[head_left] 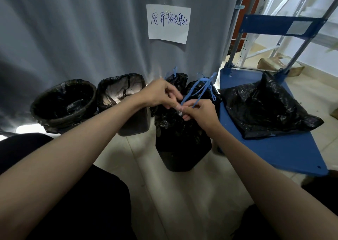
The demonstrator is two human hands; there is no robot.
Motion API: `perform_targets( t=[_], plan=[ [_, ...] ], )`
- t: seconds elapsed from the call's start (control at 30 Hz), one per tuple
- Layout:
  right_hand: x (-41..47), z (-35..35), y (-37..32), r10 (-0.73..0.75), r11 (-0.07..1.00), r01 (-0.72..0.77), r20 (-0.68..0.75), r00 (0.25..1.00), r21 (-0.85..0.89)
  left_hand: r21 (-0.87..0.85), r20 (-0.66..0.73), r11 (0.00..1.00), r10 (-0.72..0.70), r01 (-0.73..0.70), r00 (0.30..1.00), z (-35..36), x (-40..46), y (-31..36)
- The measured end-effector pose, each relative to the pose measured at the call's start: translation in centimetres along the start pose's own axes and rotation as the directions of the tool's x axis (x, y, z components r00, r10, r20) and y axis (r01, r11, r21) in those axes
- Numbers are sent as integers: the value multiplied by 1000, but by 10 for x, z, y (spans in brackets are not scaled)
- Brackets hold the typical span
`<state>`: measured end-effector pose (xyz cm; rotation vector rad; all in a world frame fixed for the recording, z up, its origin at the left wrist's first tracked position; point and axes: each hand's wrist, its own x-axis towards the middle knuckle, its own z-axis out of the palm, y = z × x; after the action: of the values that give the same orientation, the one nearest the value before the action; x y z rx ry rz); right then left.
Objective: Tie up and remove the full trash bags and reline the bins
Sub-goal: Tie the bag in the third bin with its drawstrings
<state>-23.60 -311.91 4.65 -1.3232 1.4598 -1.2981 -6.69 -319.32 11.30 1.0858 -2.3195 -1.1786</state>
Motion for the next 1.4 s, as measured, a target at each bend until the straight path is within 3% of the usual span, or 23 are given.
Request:
perform_targets(
  t=[0.17,0.4,0.57,0.77,0.93,1.07,1.13,1.27,1.33,1.4],
  plan=[
    [-2,-4,0,15,997,-18,38,999,75,143,-24,989,-22,25,999,4,5,-20],
    [-2,-9,-5,-67,993,65,17,998,100,177,-10,984,25,-23,1000,14,13,-21],
    [-1,-11,-1,-61,994,63,-25,998,95,445,5,894,57,-53,998,17,16,-26],
    [2,-15,-4,-94,994,97,-57,994,44,574,11,816,70,-64,997,27,18,-35],
    [1,-20,-3,-114,992,118,-92,989,36,572,13,819,47,-47,999,36,20,-48],
    [-2,-25,4,-91,993,96,-86,992,61,566,100,821,25,-78,995,44,19,-51],
    [-1,-29,6,-62,992,72,-91,994,108,489,135,867,30,-93,990,34,21,-46],
    [0,-35,7,-42,980,60,-95,995,191,223,-90,973,81,-59,993,1,33,-34],
    [-2,-36,8,-53,983,64,-64,997,173,177,-195,984,63,-28,979,-1,44,-30],
    [-5,-37,8,-55,987,60,-34,998,150,172,-197,985,13,22,980,7,54,-24]
  ],
)
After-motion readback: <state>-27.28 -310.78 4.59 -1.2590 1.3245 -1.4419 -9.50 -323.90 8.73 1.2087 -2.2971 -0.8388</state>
